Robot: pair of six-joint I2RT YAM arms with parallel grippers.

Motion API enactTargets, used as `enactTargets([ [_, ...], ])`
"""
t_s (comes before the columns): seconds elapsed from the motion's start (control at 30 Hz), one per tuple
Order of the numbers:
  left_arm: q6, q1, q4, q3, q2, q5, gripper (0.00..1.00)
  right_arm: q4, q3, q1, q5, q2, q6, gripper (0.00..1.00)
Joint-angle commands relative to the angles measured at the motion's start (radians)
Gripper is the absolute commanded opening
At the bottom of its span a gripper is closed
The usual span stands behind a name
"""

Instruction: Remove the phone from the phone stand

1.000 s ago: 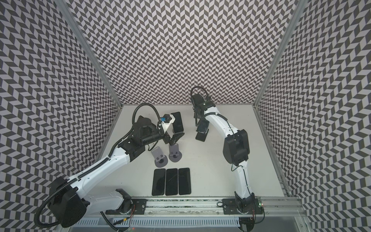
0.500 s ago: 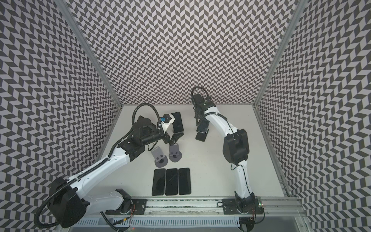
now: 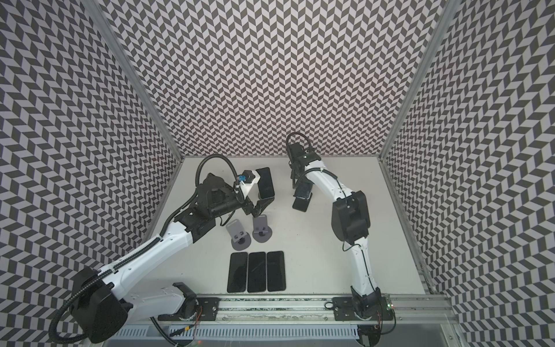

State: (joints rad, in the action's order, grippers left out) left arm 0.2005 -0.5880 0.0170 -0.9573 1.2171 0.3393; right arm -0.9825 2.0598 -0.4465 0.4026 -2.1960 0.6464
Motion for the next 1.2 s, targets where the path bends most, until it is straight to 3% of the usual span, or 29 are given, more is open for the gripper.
enactTargets([
  [0.0,0.007,0.008,-0.013,0.002,-0.007,0.003,1.0,0.036,0.029,0.004,-0.002,-0.016,-0.002,0.84],
  [0.5,0.002,0.008,-0.015,-0.001,-0.001,0.008,1.0,0.035,0.026,0.008,-0.003,-0.019,-0.009,0.74],
  [0.93,-0.006,0.009,-0.009,-0.005,0.008,0.012,1.0,0.037,0.022,0.014,-0.02,0.005,-0.026,0.58],
  [1.17,-0.026,0.008,0.002,-0.008,0.007,-0.002,1.0,0.036,0.021,0.015,-0.017,0.039,-0.04,0.55],
])
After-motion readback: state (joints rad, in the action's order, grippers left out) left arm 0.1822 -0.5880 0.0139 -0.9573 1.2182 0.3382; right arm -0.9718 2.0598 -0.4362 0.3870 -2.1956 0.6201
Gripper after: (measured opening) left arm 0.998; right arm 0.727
